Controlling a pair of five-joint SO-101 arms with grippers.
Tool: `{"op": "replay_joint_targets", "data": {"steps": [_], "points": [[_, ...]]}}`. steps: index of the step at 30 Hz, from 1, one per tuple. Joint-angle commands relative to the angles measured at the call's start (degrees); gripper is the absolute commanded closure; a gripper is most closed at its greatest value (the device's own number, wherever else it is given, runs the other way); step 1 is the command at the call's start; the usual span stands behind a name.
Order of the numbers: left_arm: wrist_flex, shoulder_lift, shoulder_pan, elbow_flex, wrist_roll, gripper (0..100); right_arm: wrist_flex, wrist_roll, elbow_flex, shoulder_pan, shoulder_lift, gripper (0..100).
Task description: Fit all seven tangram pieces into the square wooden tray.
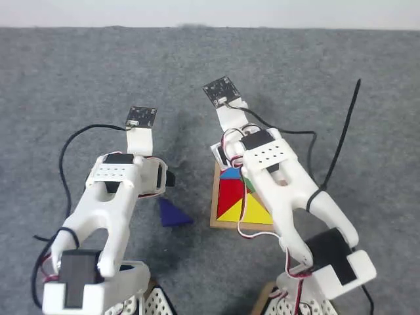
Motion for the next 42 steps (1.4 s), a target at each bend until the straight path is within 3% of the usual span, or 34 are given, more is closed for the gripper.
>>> {"op": "replay_joint_targets", "data": {"steps": [1, 14, 22, 32, 42], "points": [[-1.23, -2.2, -0.18, -0.4, 0.18, 75, 0.66, -1.05, -2.02, -0.04, -0.66, 99.2], [-2.02, -2.2, 0.0, -0.22, 0.18, 75, -0.4, 0.79, 0.26, -2.42, 0.4, 99.2], [-1.85, -2.2, -0.18, -0.13, 0.18, 75, 0.22, 0.53, -4.92, 2.07, 9.45, 99.2], [-1.85, -2.2, -0.18, -0.13, 0.18, 75, 1.45, -2.02, -5.8, 4.88, 9.8, 99.2], [-1.76, -2.2, -0.18, -0.13, 0.18, 75, -3.12, -3.96, 4.13, 2.77, -8.4, 99.2]]}}
